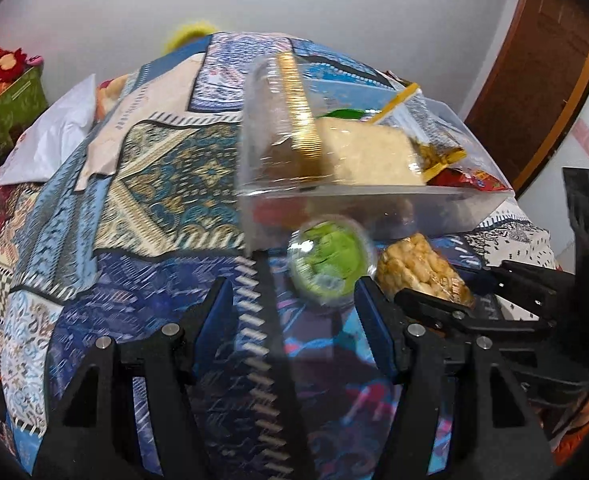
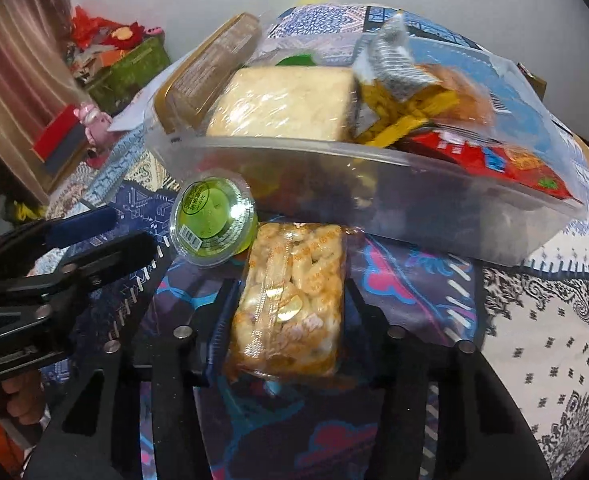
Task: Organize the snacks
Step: 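Grasp the green jelly cup with the left gripper while the right grasps the peanut brittle bar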
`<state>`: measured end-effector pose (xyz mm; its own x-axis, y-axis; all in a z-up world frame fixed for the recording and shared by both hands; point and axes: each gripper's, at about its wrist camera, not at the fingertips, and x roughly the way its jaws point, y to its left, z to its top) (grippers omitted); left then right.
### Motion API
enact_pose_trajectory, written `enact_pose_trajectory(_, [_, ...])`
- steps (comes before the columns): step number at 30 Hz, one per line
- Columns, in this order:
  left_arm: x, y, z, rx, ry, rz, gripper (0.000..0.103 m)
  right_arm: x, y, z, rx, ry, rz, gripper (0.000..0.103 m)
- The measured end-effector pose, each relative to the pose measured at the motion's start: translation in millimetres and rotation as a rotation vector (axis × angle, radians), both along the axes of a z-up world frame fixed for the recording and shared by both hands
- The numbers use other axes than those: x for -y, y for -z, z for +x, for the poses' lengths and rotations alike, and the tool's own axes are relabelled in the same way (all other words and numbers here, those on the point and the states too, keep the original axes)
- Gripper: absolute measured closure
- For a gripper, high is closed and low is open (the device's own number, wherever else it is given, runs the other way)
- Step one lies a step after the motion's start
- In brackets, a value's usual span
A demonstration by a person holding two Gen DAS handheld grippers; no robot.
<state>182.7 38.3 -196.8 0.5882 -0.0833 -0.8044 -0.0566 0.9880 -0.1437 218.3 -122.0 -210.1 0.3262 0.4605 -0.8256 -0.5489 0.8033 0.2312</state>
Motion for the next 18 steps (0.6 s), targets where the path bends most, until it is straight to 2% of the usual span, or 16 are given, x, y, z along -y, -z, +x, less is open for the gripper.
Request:
enact_pose_trajectory(5, [12, 11, 21, -0.01, -0.001, 0.027, 0.04, 21, -3, -1, 0.017, 0.044, 0.005, 0.059])
enact_pose_trajectory(13, [24, 22, 40, -0.041, 0.013, 0.012, 0.04, 47, -3, 1, -0.019, 0.085, 0.08, 0.059])
enact_pose_trajectory(18, [29, 32, 50, -0.079, 0.011, -0.001, 0.04, 49, -3, -1, -0.01, 0.089, 0.077, 0.059])
